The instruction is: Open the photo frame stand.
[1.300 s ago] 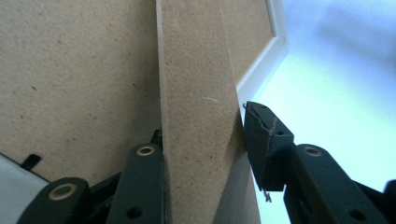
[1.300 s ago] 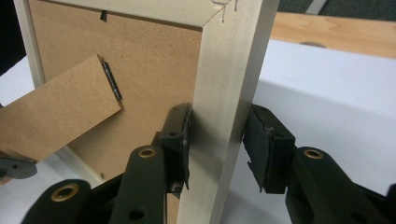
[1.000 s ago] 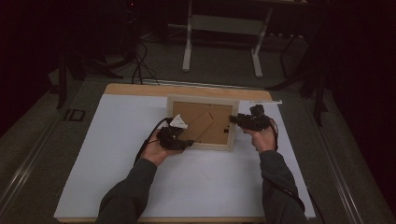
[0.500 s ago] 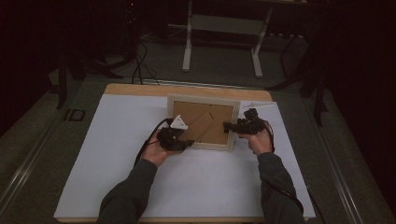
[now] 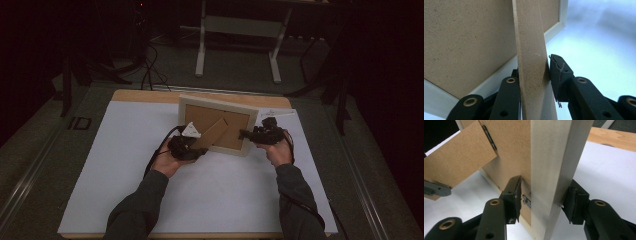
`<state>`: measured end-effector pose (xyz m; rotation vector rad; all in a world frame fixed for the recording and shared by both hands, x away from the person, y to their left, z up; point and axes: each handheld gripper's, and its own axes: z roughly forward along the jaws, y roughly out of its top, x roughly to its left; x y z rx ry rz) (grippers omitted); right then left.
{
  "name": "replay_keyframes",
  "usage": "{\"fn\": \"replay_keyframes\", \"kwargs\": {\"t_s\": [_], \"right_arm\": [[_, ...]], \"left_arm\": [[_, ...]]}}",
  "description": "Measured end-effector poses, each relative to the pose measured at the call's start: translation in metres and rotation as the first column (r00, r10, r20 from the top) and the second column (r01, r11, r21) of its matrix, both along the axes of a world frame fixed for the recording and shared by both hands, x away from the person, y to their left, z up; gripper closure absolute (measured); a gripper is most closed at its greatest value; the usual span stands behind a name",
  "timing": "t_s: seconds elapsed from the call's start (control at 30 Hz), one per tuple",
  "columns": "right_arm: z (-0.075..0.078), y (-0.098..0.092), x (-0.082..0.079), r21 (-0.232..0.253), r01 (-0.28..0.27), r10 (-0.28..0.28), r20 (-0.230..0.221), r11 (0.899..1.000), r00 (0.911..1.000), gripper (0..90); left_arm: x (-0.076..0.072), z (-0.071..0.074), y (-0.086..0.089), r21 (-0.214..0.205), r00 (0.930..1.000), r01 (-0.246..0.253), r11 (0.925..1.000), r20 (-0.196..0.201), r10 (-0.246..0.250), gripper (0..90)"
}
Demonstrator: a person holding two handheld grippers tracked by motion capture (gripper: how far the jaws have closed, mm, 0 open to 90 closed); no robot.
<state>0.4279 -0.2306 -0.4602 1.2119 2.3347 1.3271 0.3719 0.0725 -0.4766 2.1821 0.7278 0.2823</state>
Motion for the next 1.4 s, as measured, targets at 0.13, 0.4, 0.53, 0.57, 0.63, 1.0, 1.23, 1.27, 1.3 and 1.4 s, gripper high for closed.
{"fn": "replay_keyframes", "kwargs": {"t_s": [0.13, 0.4, 0.53, 0.57, 0.63, 1.0, 1.23, 1.27, 1.3, 1.4], "right_arm": [[0.0, 0.001, -0.001, -0.012, 0.007, -0.006, 0.025, 1.0, 0.9997, 53.5], [0.004, 0.008, -0.004, -0.071, 0.017, -0.011, 0.072, 0.997, 0.9974, 57.5], [0.004, 0.012, -0.005, -0.103, 0.02, -0.01, 0.102, 0.994, 0.9947, 60.5], [0.004, 0.012, -0.006, -0.109, 0.021, -0.009, 0.11, 0.994, 0.9939, 61.1], [0.004, 0.014, -0.006, -0.123, 0.023, -0.008, 0.121, 0.992, 0.9926, 61.4], [0.001, 0.006, -0.01, -0.025, -0.012, 0.014, 0.084, 1.0, 0.9964, 60.6], [-0.002, 0.005, -0.013, -0.008, -0.025, 0.026, 0.074, 1.0, 0.9969, 58.9], [-0.002, 0.006, -0.013, -0.009, -0.031, 0.031, 0.072, 0.999, 0.9969, 58.6], [-0.002, 0.006, -0.014, -0.011, -0.034, 0.035, 0.072, 0.999, 0.9968, 58.5], [-0.003, 0.007, -0.016, -0.017, -0.04, 0.041, 0.074, 0.999, 0.9964, 58.0]], "left_arm": [[0.001, -0.001, -0.001, -0.003, 0.9999, -0.01, 0.9999, 0.004, 0.01, 72.2], [0.002, -0.001, -0.002, -0.008, 0.9995, -0.029, 0.9995, 0.011, 0.029, 73.4], [0.0, 0.001, -0.003, -0.012, 0.999, -0.037, 0.9992, 0.023, 0.037, 73.4], [0.0, 0.001, -0.004, -0.013, 0.9988, -0.041, 0.9991, 0.025, 0.041, 73.3], [0.001, 0.0, -0.004, -0.012, 0.9987, -0.046, 0.9989, 0.024, 0.046, 73.3], [-0.005, -0.004, 0.0, -0.012, 0.9989, -0.047, 0.9988, 0.01, 0.047, 70.6], [-0.011, -0.007, 0.005, -0.027, 0.999, -0.044, 0.9987, -0.002, 0.044, 68.3], [-0.012, -0.007, 0.007, -0.037, 0.9989, -0.048, 0.9982, -0.003, 0.048, 68.1], [-0.012, -0.007, 0.007, -0.037, 0.9989, -0.048, 0.9982, -0.003, 0.048, 68.1], [-0.015, -0.008, 0.014, -0.065, 0.9979, -0.065, 0.9958, -0.007, 0.064, 71.1]]}}
